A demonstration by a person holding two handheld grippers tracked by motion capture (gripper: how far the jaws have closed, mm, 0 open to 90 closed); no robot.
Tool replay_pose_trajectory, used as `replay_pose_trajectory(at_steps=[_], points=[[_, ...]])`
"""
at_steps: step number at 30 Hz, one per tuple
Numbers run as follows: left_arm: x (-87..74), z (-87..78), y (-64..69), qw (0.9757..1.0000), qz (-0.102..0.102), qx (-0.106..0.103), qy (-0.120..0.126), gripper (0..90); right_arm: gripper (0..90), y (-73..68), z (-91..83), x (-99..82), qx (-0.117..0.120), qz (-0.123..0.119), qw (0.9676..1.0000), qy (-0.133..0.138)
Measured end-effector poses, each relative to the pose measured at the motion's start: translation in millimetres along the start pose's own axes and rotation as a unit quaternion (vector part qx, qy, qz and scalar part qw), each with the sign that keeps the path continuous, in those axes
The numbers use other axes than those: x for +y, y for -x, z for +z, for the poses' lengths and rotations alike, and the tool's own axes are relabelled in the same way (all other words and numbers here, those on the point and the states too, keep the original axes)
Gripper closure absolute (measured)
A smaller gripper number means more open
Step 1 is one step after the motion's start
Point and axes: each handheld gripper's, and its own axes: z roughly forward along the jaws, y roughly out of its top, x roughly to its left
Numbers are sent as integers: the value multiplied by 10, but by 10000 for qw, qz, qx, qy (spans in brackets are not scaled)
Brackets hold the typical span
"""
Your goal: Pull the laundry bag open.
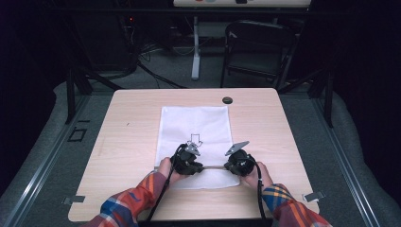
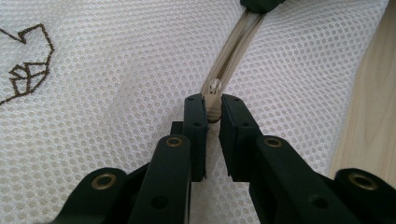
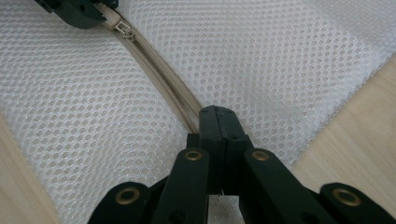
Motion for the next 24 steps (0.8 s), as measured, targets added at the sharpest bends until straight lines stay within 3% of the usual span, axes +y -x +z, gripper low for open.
replay_pose_trajectory(at_steps=[1, 2, 3, 5, 6, 9, 13, 17, 24], points=[[-9, -6, -3, 10000, -14, 13, -4, 810, 900, -3, -1, 0, -5, 2, 10000, -6], [-26, -26, -7, 9998, -2, 179, -58, 831, 900, -3, 1, -3, -8, 22, 10000, 20], [-59, -57, -47, 9997, -63, 244, -11, 900, 900, 2, -6, -2, -26, 9, 10000, -26], [-133, -143, -137, 9995, -242, 221, 12, 900, 900, 30, -27, -22, -57, 28, 10000, -74], [-153, -165, -151, 9995, -255, 198, 35, 900, 900, 52, -30, -41, 0, 142, 9999, -10], [-171, -181, -150, 9993, -292, 180, 137, 886, 900, 45, -30, -30, -23, 101, 9999, -46], [-41, -81, -61, 9996, -136, 93, 212, 723, 900, 40, -26, -28, -20, 117, 9999, -41], [34, 88, 6, 9999, 79, -25, 80, 632, 900, 45, -29, -30, -15, 120, 9999, -46], [60, 97, 41, 9989, 384, 107, 228, 742, 900, 43, -31, -28, -26, 103, 9999, -68]])
